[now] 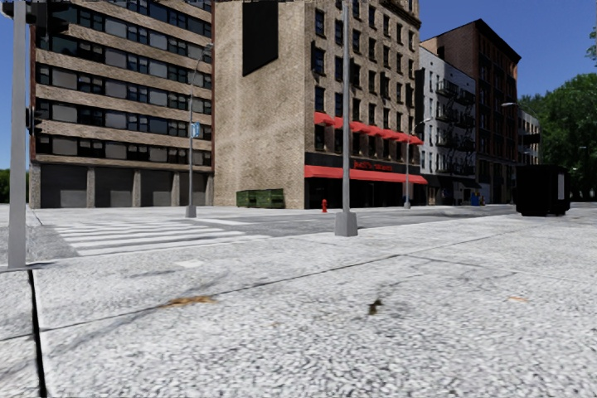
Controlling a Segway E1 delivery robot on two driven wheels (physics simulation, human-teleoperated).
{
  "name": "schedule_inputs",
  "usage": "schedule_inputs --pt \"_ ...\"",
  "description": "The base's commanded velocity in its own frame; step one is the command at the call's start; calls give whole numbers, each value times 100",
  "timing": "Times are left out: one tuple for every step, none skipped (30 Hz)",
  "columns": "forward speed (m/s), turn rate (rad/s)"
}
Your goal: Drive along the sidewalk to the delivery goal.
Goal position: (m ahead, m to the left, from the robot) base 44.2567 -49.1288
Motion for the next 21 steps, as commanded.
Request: schedule_inputs --pt "200 -79" --pt "200 -79" --pt "200 -79" --pt "200 -79" --pt "200 -79" --pt "200 -79" --pt "200 -79" --pt "200 -79" --pt "200 -79" --pt "200 -79" --pt "200 -79" --pt "200 -79" --pt "200 -79" --pt "200 -79" --pt "200 -79" --pt "200 -79" --pt "200 -79" --pt "200 -79" --pt "200 -79" --pt "200 -79" --pt "200 -79"
